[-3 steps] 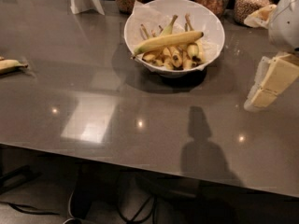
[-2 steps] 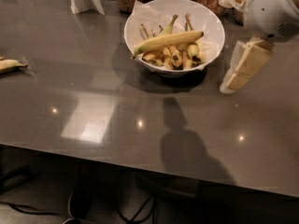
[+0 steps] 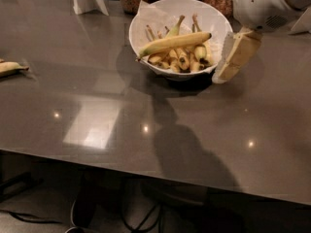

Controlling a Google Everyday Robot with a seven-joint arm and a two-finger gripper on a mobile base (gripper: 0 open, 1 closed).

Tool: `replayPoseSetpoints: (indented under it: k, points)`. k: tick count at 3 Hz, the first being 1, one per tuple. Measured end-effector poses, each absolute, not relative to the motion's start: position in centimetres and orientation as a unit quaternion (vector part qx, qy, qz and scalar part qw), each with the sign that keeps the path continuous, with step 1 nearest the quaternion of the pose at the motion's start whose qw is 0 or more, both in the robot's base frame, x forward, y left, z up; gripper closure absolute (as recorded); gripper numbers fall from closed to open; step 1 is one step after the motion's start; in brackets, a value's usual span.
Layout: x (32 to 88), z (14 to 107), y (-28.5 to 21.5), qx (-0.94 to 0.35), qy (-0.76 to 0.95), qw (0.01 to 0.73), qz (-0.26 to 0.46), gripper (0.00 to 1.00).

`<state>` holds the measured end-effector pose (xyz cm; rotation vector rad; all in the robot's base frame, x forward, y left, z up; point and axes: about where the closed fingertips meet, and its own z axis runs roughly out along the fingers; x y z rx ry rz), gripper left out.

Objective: Pick banana from white bowl

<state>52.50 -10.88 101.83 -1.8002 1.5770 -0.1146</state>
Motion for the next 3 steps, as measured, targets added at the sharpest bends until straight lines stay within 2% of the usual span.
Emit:
replayPoseSetpoints:
  k: [2, 3]
  points:
    - [57.0, 100.8, -10.9, -0.711, 0.598, 0.355, -0.105, 0.00]
    - [60.1, 99.7, -10.2, -0.713, 0.594, 0.352, -0.122, 0.19]
